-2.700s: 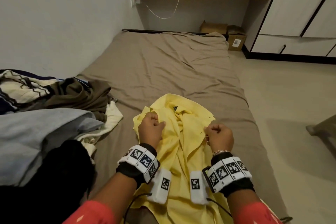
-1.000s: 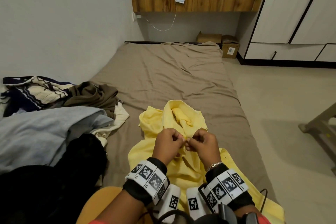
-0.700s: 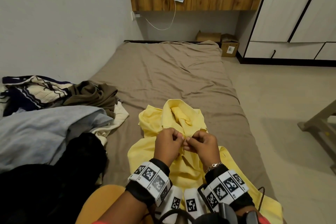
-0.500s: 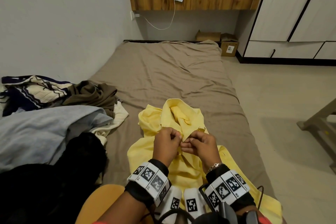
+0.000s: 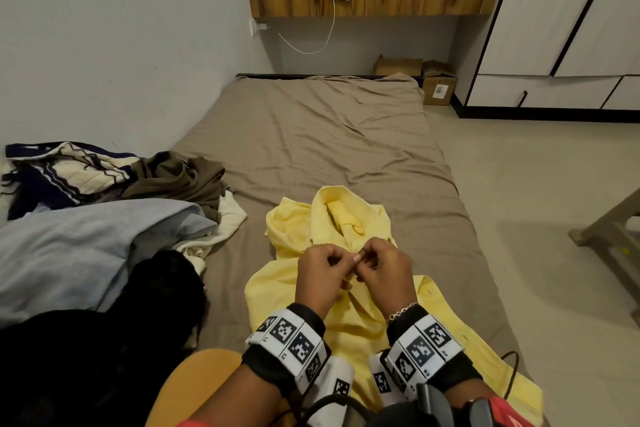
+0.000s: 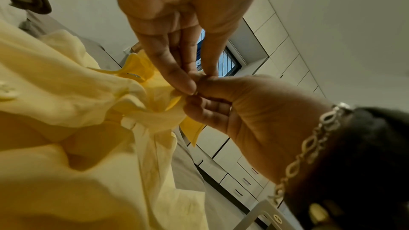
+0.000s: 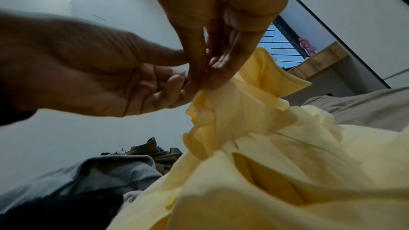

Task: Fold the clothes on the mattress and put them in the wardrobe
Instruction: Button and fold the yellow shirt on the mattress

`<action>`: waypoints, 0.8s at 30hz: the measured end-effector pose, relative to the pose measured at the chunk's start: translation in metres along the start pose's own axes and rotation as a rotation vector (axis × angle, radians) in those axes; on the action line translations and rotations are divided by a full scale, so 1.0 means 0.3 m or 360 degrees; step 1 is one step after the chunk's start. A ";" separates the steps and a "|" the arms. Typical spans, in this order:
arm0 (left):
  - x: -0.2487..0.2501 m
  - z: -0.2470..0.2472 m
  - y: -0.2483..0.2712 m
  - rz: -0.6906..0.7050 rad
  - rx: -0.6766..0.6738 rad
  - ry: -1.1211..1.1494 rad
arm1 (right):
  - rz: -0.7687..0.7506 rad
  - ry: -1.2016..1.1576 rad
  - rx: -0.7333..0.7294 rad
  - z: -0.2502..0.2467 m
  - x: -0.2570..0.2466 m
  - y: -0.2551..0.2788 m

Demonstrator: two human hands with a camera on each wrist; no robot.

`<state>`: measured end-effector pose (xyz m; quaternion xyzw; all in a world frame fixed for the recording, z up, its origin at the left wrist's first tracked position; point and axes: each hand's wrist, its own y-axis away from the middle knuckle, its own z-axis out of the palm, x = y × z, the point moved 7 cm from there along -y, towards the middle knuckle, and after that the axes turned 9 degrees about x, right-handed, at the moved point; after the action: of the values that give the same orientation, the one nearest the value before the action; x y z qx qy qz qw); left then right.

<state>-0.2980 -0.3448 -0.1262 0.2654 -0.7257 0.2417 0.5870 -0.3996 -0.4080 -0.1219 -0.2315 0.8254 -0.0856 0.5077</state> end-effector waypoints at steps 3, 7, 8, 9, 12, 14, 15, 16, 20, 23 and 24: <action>-0.020 -0.001 -0.009 -0.0023 0.0062 -0.0025 | -0.0090 0.0069 0.0030 0.007 -0.013 0.016; -0.044 -0.014 -0.026 -0.0031 0.0175 -0.0062 | -0.0061 -0.0099 0.0046 0.018 0.005 0.021; -0.049 -0.013 -0.027 -0.0035 0.0177 -0.0060 | -0.0031 -0.0121 0.0048 0.022 0.014 0.021; -0.052 -0.012 -0.029 -0.0038 0.0170 -0.0057 | -0.0008 -0.0121 0.0053 0.025 0.019 0.019; -0.066 0.001 -0.032 -0.0067 0.0117 -0.0063 | 0.0040 -0.0104 0.0036 0.027 0.025 0.016; -0.078 0.008 -0.034 -0.0093 0.0053 -0.0086 | 0.0160 -0.0186 -0.0051 0.029 0.036 0.010; -0.080 0.010 -0.035 -0.0097 0.0011 -0.0114 | 0.0242 -0.0244 -0.0104 0.032 0.046 0.007; -0.077 0.011 -0.039 -0.0079 -0.0032 -0.0154 | 0.0325 -0.0305 -0.0159 0.036 0.055 0.003; -0.013 0.021 -0.063 0.0209 -0.0259 -0.0415 | 0.0657 -0.0600 -0.0393 0.047 0.082 -0.013; 0.008 0.027 -0.090 0.0252 -0.0420 -0.0418 | 0.0893 -0.0889 -0.0519 0.054 0.085 -0.022; 0.009 0.030 -0.101 0.0226 -0.0436 -0.0414 | 0.0817 -0.0859 -0.0485 0.048 0.079 -0.035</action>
<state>-0.2846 -0.3737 -0.1240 0.1602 -0.8385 0.1450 0.5003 -0.3927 -0.4269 -0.1438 -0.1044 0.6966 0.2312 0.6711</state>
